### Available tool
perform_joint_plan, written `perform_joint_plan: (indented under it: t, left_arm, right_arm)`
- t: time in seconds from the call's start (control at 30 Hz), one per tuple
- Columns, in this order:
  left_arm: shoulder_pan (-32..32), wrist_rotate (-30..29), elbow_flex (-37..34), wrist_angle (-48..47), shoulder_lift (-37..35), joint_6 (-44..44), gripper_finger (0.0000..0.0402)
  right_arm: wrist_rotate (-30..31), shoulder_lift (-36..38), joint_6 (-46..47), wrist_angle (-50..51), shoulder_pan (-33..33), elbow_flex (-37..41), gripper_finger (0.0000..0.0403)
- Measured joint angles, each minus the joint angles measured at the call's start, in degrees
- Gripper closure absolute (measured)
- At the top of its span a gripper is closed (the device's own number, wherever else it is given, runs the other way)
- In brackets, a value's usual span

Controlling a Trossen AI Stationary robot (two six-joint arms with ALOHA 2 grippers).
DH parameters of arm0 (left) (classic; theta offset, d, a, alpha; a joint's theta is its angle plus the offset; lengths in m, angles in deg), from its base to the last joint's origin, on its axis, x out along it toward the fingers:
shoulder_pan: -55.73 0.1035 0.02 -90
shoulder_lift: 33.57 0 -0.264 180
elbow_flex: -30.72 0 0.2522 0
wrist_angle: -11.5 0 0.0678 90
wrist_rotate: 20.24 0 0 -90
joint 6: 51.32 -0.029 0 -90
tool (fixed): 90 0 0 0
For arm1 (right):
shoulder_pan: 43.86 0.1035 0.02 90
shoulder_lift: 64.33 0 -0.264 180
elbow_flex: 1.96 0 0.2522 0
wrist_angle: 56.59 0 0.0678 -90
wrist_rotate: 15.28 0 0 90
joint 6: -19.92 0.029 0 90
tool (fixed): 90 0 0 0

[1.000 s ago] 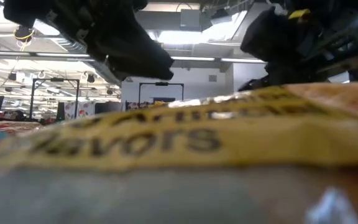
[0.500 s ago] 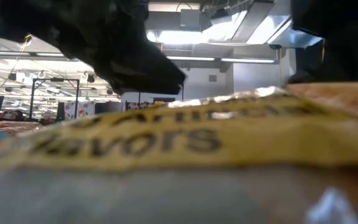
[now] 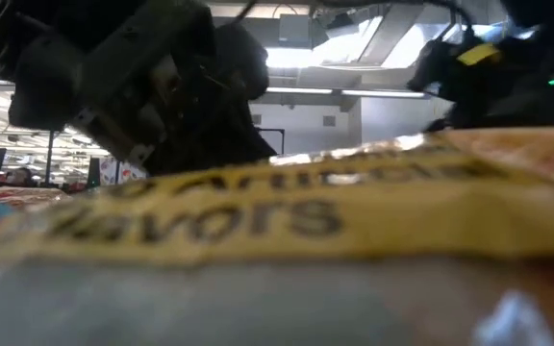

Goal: Sort Maruchan noodles
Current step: Put the yellow noodle pack into the red bin

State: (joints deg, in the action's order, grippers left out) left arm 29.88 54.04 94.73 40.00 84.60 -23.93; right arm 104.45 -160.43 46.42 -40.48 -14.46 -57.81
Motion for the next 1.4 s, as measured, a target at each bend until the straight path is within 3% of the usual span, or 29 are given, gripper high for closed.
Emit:
perform_joint_plan:
  t: [0.17,0.3,0.53,0.67,0.87,1.0,1.2,1.4]
  left_arm:
    - [0.0,3.2,2.5,-1.8,1.8,0.8,0.0232]
    - [-0.4,3.1,2.5,-7.7,-2.9,-0.7,0.0232]
    - [-3.1,-5.5,2.5,-17.2,-9.3,-2.5,0.0232]
    - [-3.8,-11.2,2.5,-16.9,-8.7,-4.0,0.0232]
    - [-3.7,-13.8,2.4,-17.3,-8.6,-6.6,0.0232]
    - [-4.0,-15.3,2.4,-16.4,-8.6,-8.3,0.0232]
    - [-3.0,-15.4,2.4,-15.5,-7.2,-8.6,0.0232]
    - [-2.1,-19.0,2.3,-15.7,-4.5,-8.6,0.0232]
  right_arm:
    - [0.5,0.9,-1.7,2.5,-4.3,-1.3,0.0391]
    - [-1.0,6.3,-0.7,10.7,-4.6,-5.1,0.0391]
    - [-7.4,15.3,9.6,17.1,-4.7,-3.5,0.038]
    - [-14.6,15.9,12.1,12.5,-5.4,-0.4,0.0322]
    - [-23.2,15.2,12.5,0.8,-9.4,4.9,0.019]
    - [-26.8,15.2,12.7,-6.4,-13.0,9.4,0.0129]
    - [-32.4,15.1,17.3,-12.8,-17.4,14.5,0.0103]
    - [-33.0,15.1,20.1,-13.6,-17.8,15.8,0.0106]
